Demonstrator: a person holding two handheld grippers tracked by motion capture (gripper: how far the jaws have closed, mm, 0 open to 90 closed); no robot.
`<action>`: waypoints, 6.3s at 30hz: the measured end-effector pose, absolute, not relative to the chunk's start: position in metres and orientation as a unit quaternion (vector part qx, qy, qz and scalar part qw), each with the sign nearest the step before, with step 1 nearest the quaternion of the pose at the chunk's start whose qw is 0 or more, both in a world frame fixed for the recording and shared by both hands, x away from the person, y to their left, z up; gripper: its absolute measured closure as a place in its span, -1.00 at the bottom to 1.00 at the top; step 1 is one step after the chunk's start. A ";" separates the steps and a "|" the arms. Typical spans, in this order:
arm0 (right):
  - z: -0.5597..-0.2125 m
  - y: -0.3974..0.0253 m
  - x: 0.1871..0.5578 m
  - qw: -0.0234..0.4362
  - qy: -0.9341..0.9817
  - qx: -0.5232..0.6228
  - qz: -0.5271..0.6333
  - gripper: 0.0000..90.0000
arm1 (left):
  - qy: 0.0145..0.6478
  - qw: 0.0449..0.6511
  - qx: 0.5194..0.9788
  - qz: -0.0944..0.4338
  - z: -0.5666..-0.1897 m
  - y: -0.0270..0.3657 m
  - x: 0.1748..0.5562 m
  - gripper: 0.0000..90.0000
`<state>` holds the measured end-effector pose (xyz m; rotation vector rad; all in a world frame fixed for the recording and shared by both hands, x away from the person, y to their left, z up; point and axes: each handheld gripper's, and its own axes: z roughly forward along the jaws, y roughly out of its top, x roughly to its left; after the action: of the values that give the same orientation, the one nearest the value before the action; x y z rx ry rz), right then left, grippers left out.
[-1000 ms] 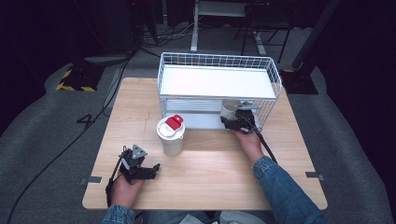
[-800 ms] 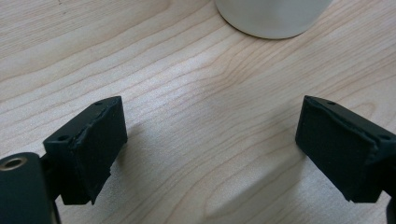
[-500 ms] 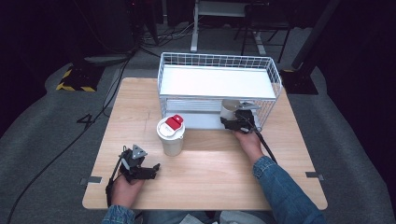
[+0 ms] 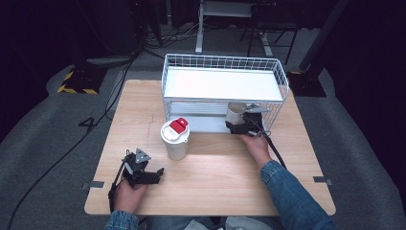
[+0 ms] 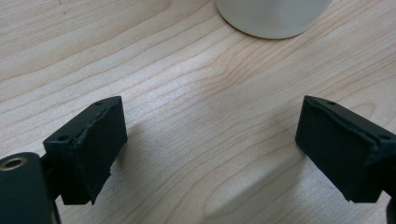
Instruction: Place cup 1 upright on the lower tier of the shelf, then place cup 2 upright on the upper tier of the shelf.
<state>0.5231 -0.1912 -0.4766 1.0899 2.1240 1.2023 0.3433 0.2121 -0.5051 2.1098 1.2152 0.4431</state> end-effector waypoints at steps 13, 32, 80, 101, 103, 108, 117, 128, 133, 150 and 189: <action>-0.460 -0.196 0.503 0.239 0.773 0.384 0.445 -1.00 | 0.463 0.328 0.806 0.169 -0.505 0.212 0.344 -0.79; -0.432 -0.231 0.457 0.209 0.783 0.357 0.464 -1.00 | 0.464 0.328 0.805 0.169 -0.505 0.212 0.343 -0.79; -0.497 -0.323 0.331 0.170 0.828 0.363 0.392 -0.68 | 0.470 0.326 0.802 0.173 -0.505 0.210 0.342 -0.78; -0.505 -0.319 0.336 0.165 0.838 0.372 0.363 -0.72 | 0.464 0.334 0.806 0.154 -0.501 0.210 0.343 -0.77; -0.505 -0.319 0.337 0.165 0.839 0.372 0.363 -0.73 | 0.454 0.343 0.808 0.154 -0.498 0.209 0.342 -0.77; -0.505 -0.319 0.337 0.165 0.839 0.371 0.362 -0.73 | 0.436 0.367 0.808 0.148 -0.487 0.208 0.340 -0.79; -0.505 -0.318 0.337 0.165 0.838 0.371 0.364 -0.73 | 0.406 0.395 0.811 0.148 -0.468 0.200 0.341 -0.81; -0.505 -0.317 0.337 0.166 0.838 0.372 0.363 -0.73 | 0.376 0.451 0.794 0.157 -0.452 0.193 0.343 -0.82; -0.505 -0.317 0.337 0.166 0.838 0.371 0.363 -0.73 | 0.367 0.476 0.783 0.160 -0.451 0.191 0.348 -0.88; -0.505 -0.317 0.337 0.166 0.838 0.372 0.363 -0.73 | 0.353 0.520 0.761 0.160 -0.463 0.184 0.380 -1.00; -0.505 -0.317 0.336 0.168 0.837 0.373 0.362 -0.72 | 0.321 0.546 0.759 0.150 -0.487 0.175 0.405 -0.82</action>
<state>0.3364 -0.3170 -0.5050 1.0609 2.3819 1.0307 0.4051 0.1752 -0.4868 1.8004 0.7621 0.3552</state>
